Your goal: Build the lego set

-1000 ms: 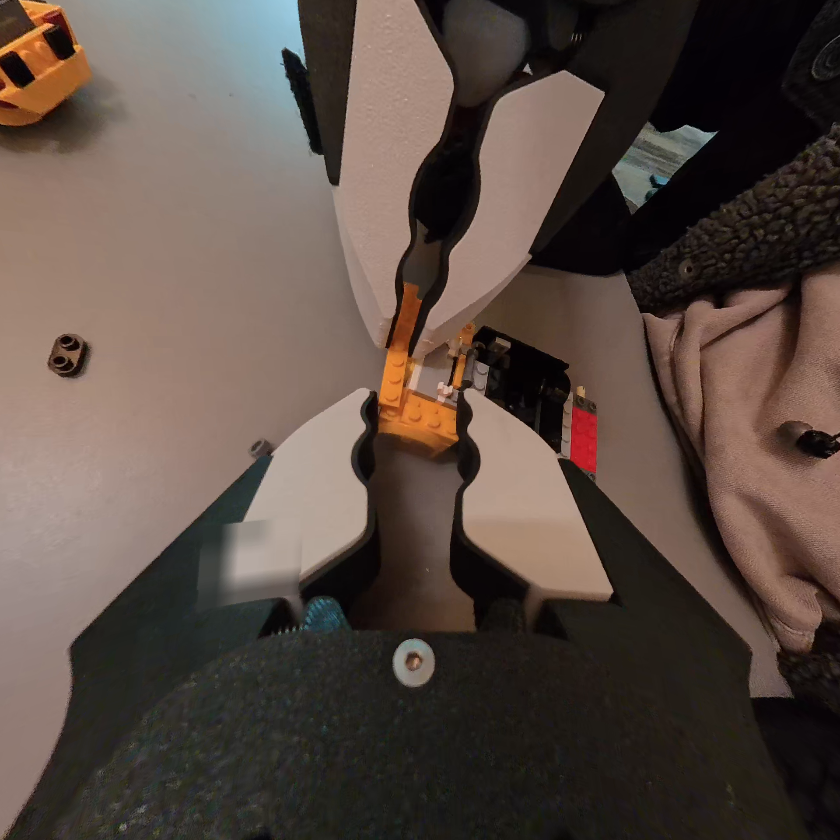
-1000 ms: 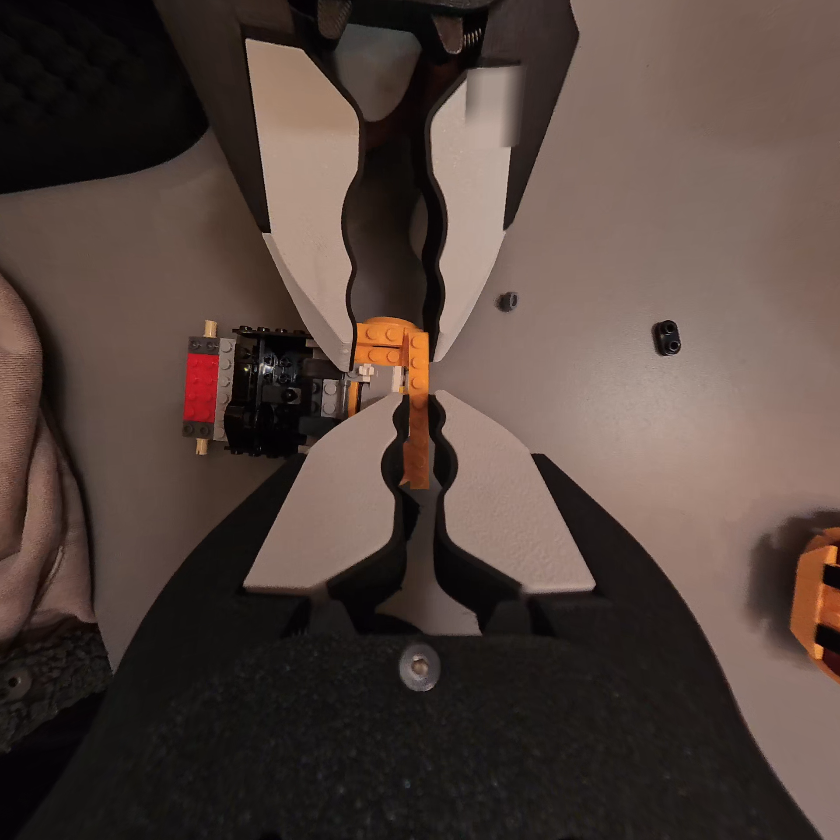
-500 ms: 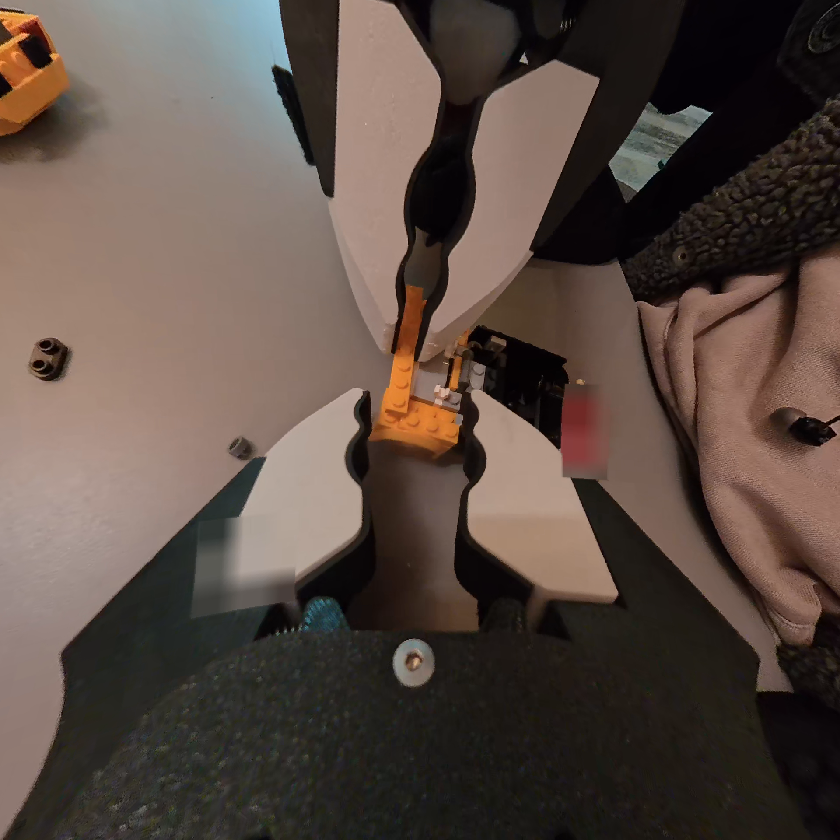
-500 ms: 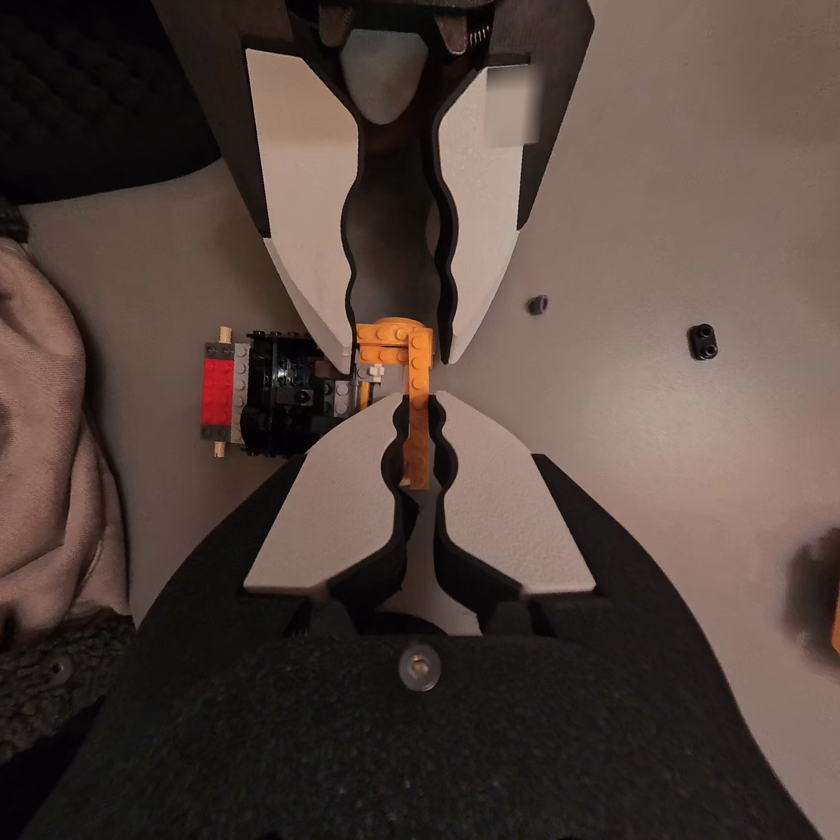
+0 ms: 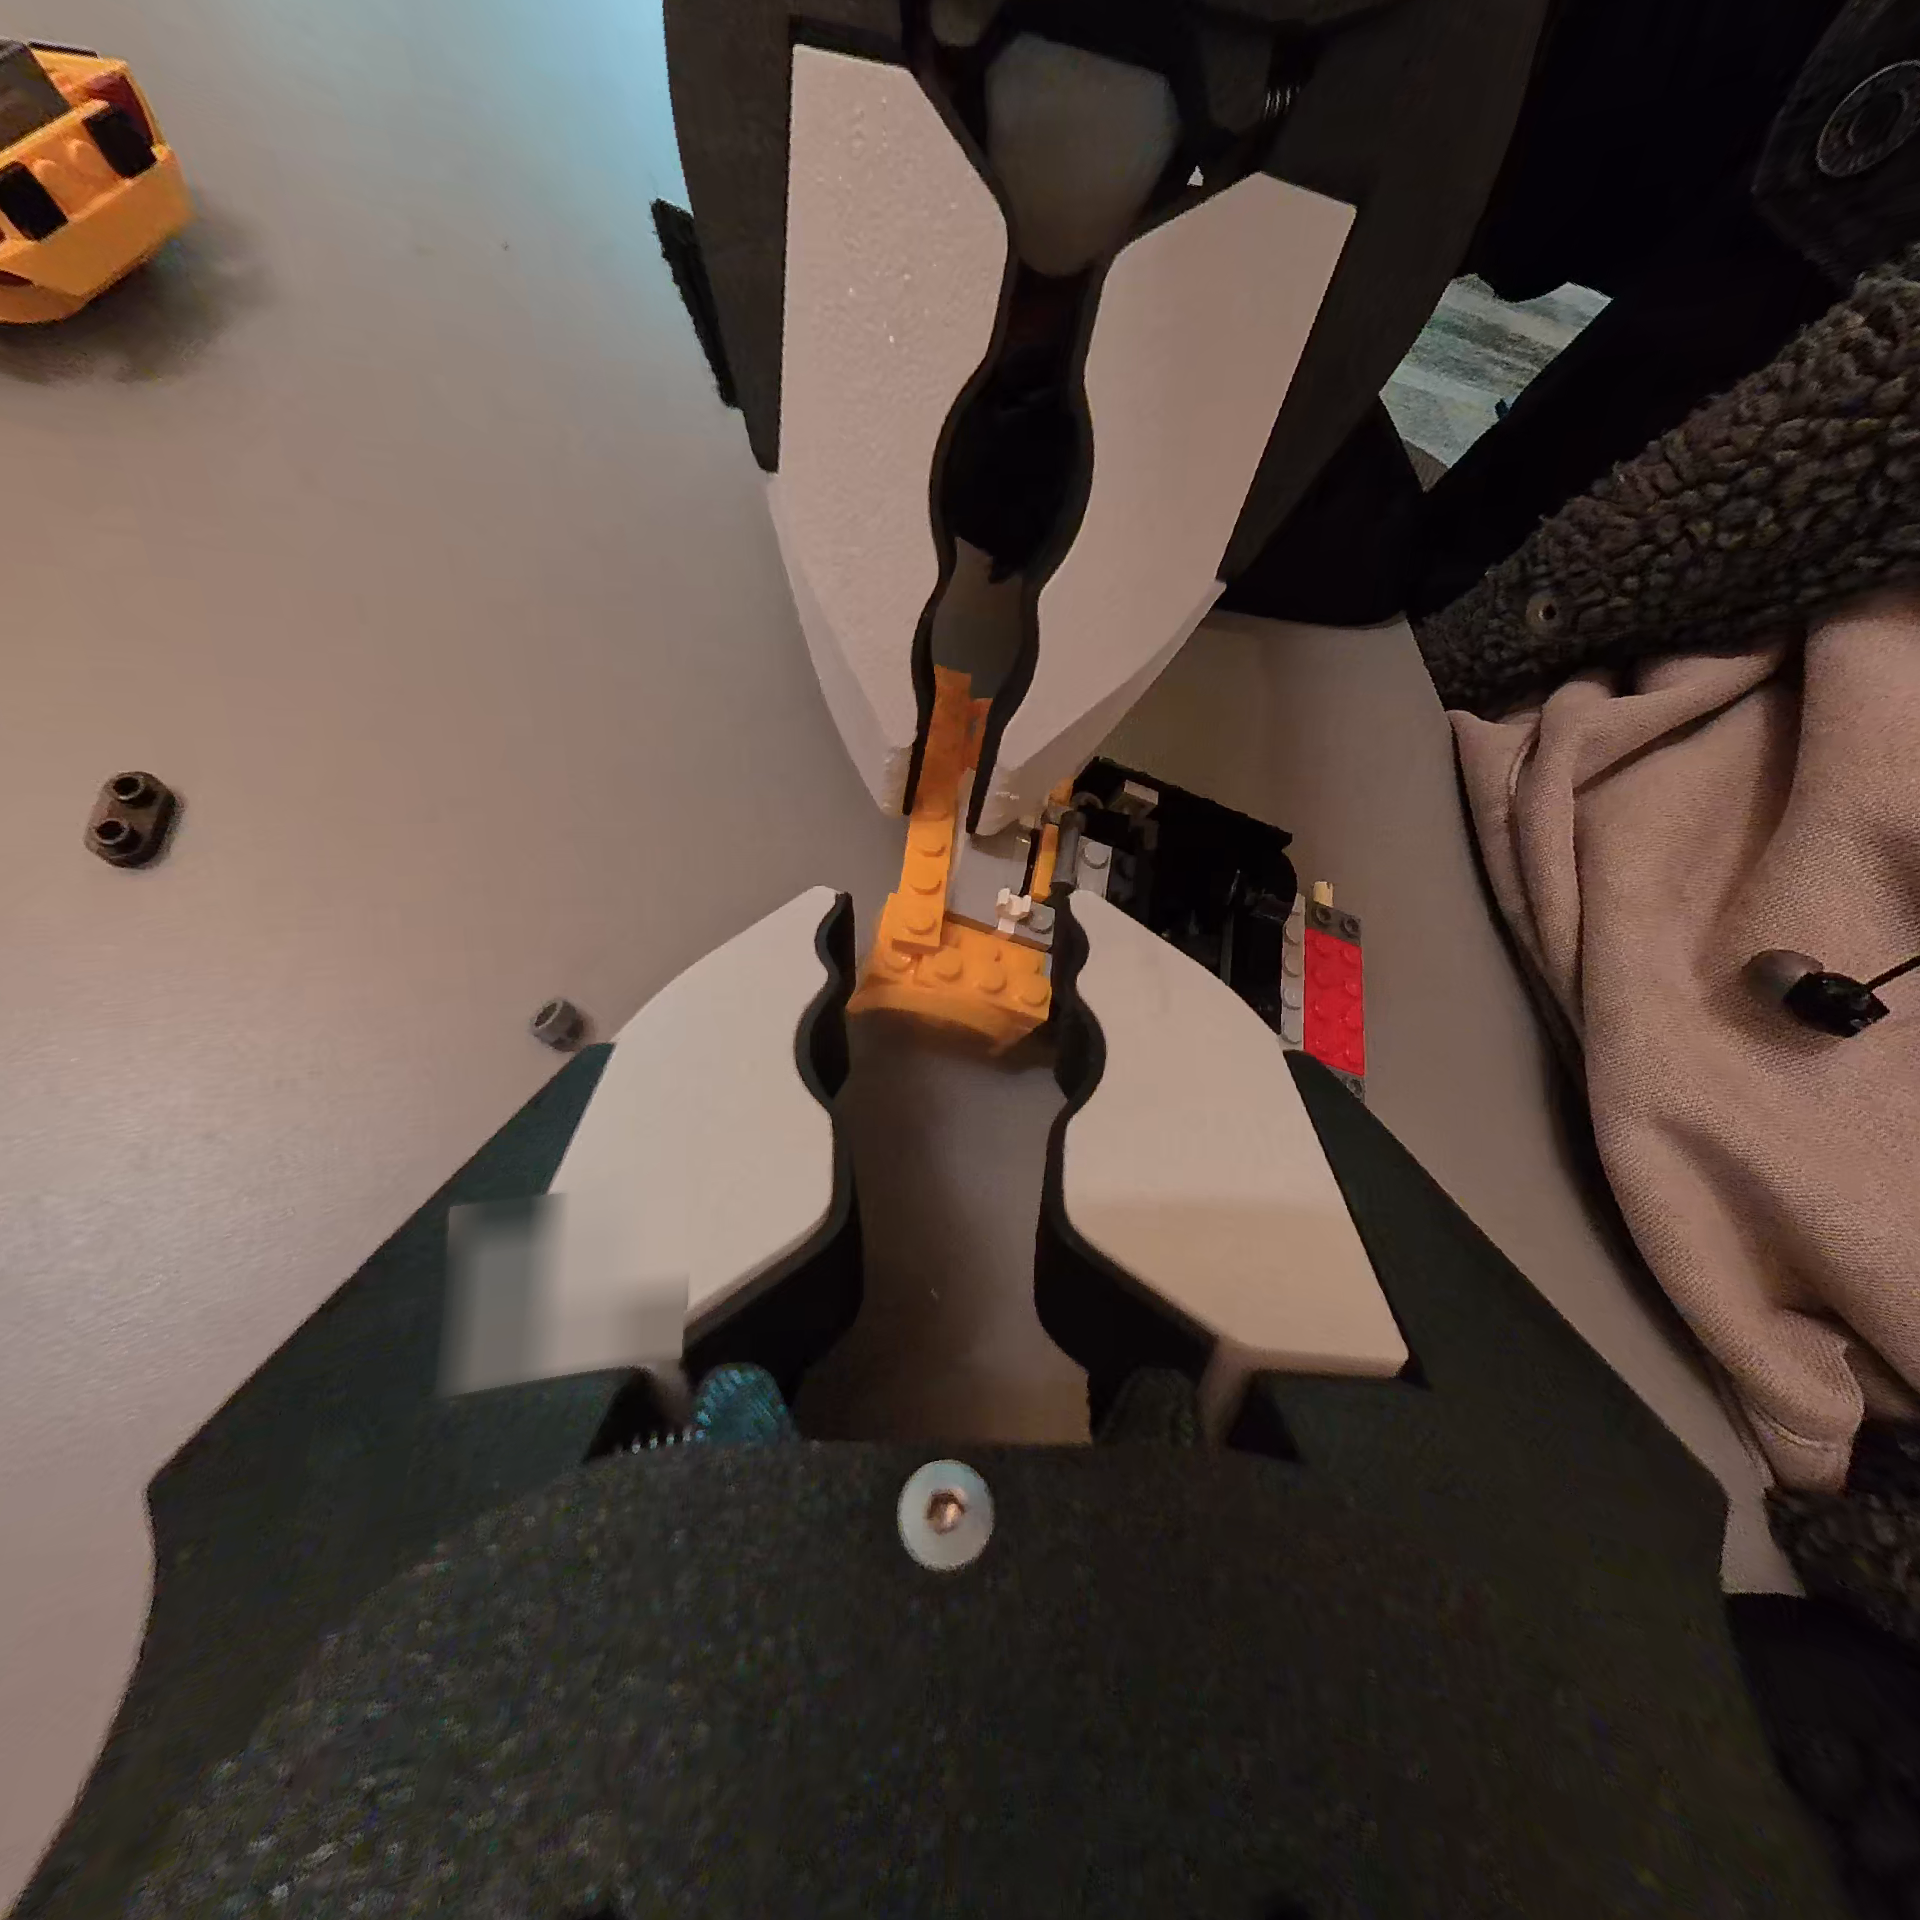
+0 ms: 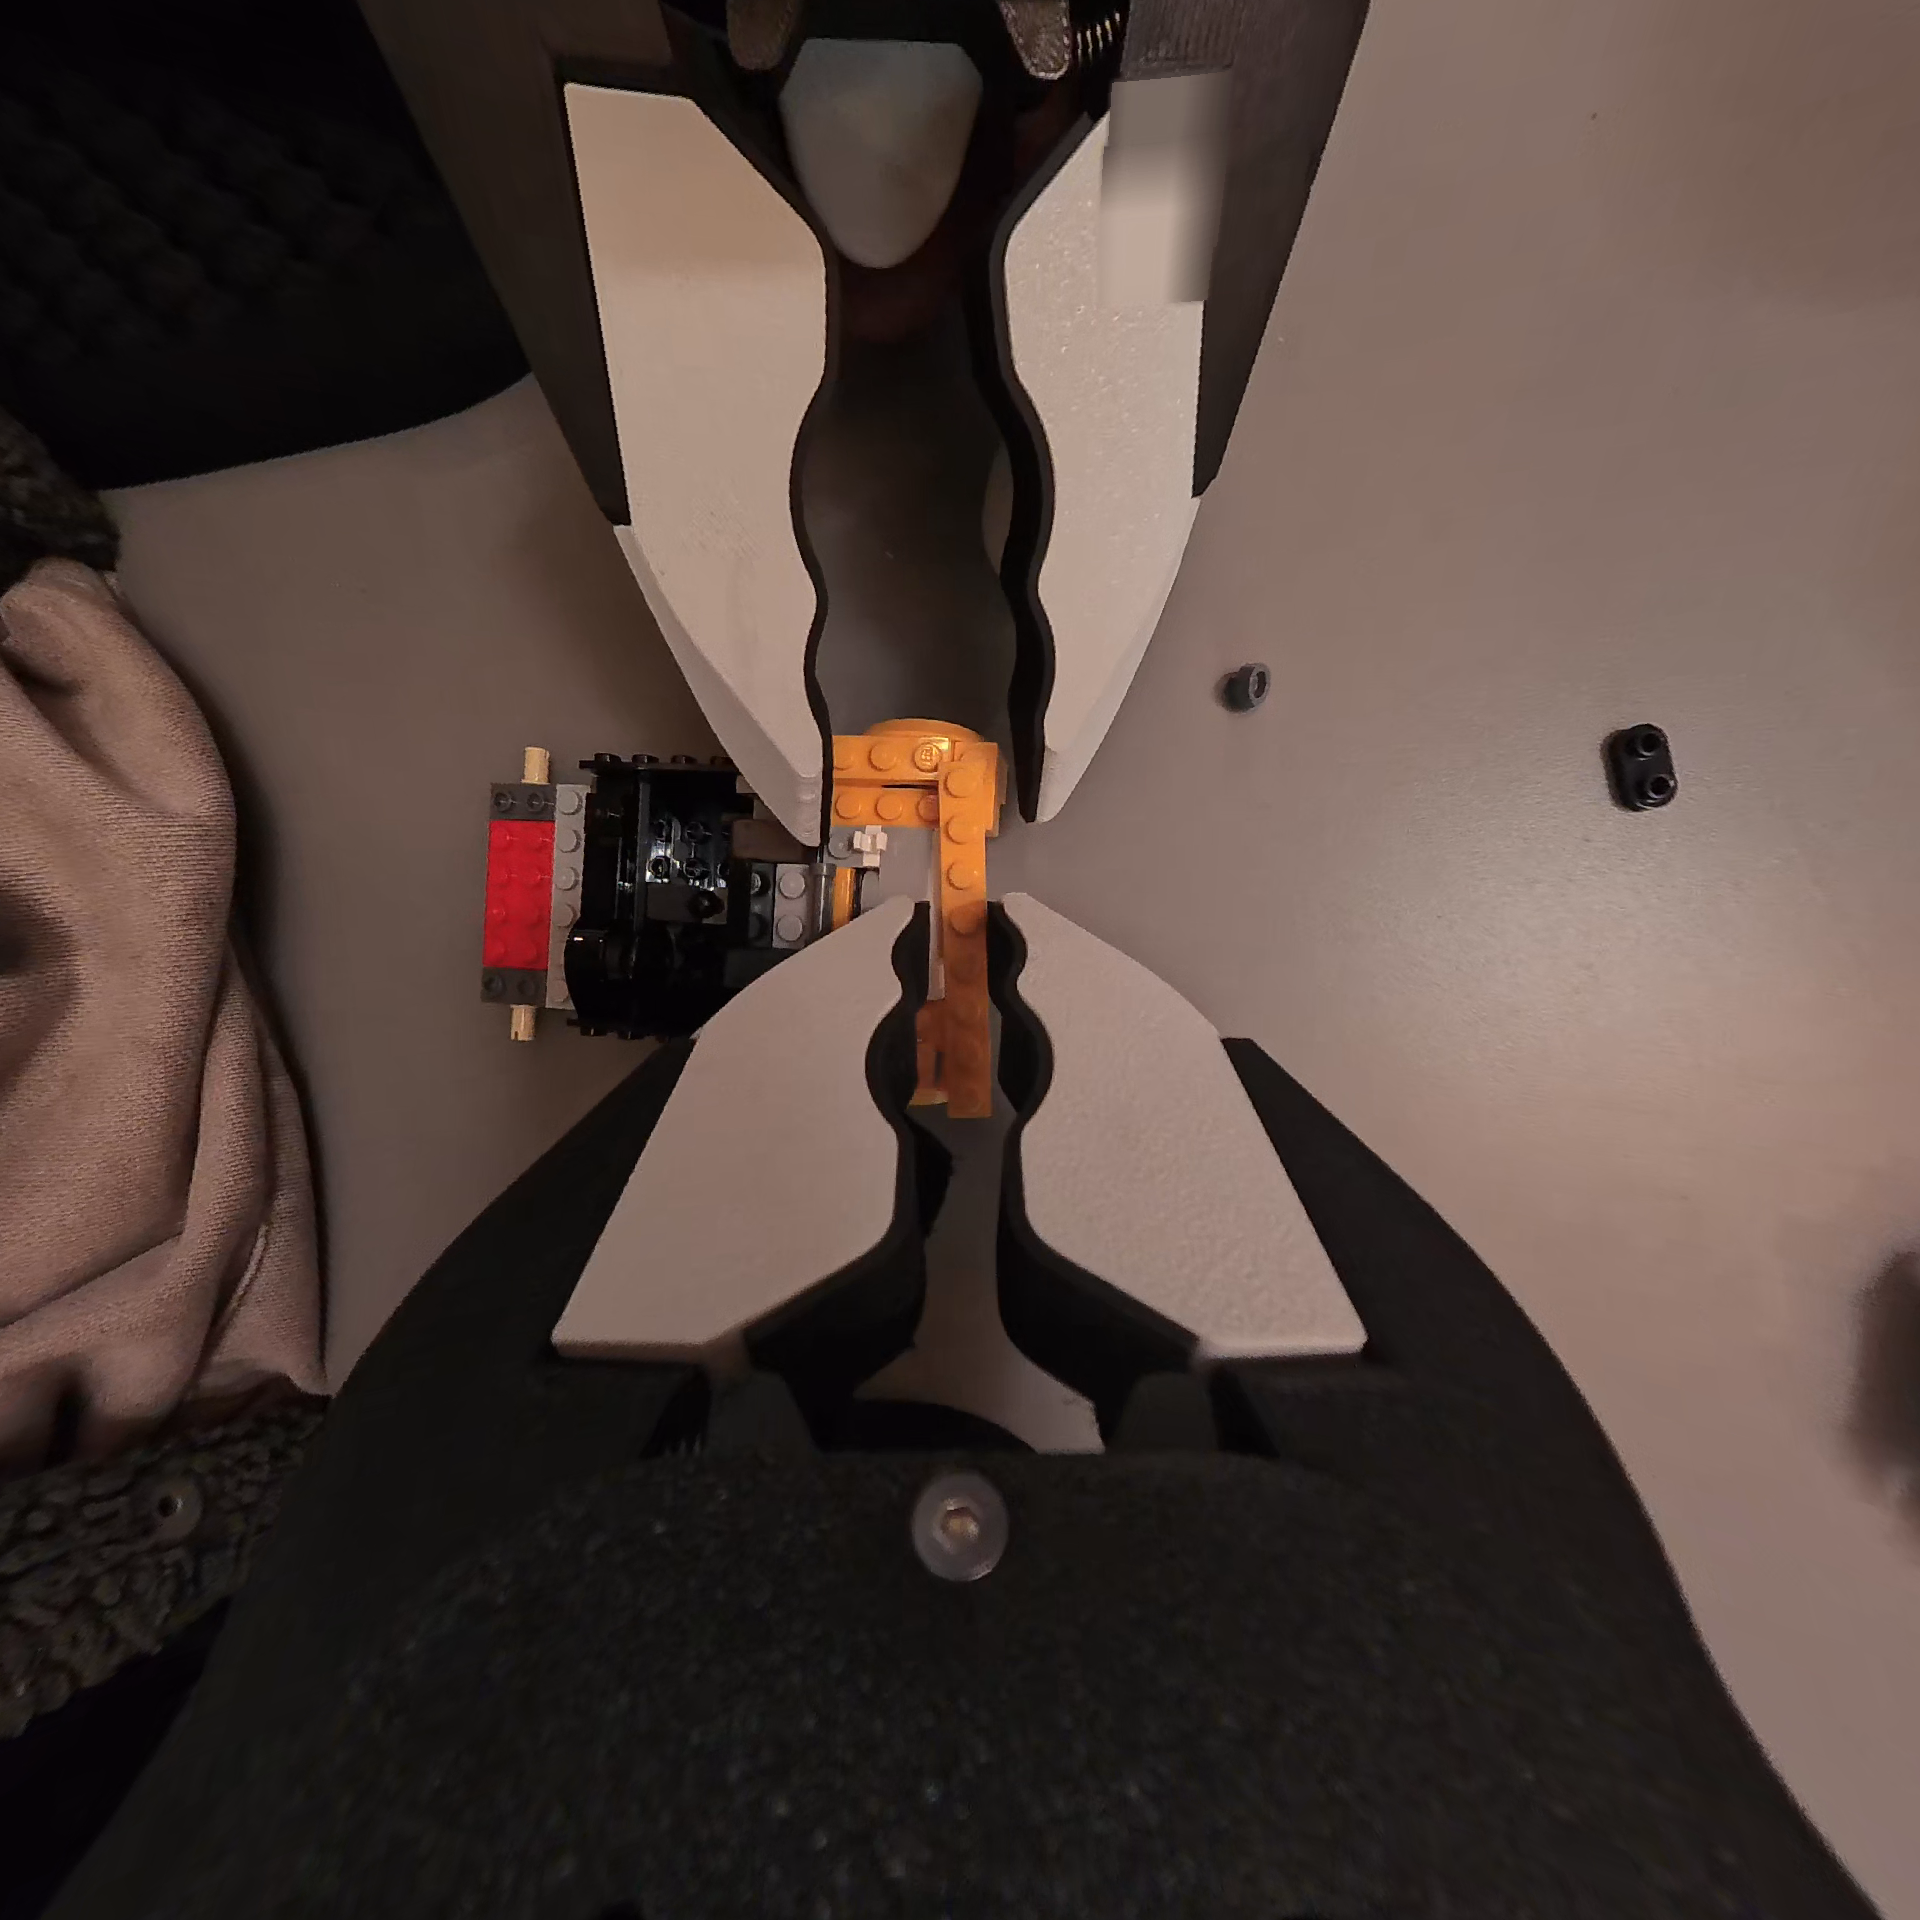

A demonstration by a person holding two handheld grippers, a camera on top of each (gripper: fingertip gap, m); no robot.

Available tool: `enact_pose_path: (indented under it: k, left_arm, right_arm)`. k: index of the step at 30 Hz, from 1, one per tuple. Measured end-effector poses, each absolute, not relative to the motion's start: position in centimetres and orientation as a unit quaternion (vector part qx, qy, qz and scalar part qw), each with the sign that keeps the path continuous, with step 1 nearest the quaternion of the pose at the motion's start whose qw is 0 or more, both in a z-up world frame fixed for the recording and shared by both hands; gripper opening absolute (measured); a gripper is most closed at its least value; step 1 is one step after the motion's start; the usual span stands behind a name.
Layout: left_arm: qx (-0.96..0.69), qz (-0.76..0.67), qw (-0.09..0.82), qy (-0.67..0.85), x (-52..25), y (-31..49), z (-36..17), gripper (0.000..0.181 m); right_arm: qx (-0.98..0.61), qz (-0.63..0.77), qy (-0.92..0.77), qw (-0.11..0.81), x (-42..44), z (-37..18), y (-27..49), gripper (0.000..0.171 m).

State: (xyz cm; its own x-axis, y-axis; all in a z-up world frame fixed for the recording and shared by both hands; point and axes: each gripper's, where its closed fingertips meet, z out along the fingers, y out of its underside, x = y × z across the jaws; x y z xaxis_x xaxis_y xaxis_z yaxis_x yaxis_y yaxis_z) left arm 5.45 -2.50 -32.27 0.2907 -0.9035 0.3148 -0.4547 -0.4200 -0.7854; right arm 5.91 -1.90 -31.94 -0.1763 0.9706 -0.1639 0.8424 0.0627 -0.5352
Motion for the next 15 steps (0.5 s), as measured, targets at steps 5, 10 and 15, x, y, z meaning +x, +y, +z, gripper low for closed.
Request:
enact_pose_path:
  k: [5,10,15]
  left_arm:
    - [-0.754,-0.383,0.294,0.445,5.29,-2.24,-32.36,0.033]
    - [-0.757,-0.383,0.295,0.441,5.24,-2.1,-32.41,0.032]
    - [-0.756,-0.385,0.297,0.439,5.29,-2.0,-32.32,0.029]
  right_arm:
    - [-0.634,0.271,-0.715,0.119,5.99,-31.88,-1.87,0.009]
    - [-0.639,0.277,-0.708,0.117,5.97,-31.95,-1.82,0.007]
    - [-0.643,0.28,-0.703,0.118,5.9,-31.95,-1.72,0.007]
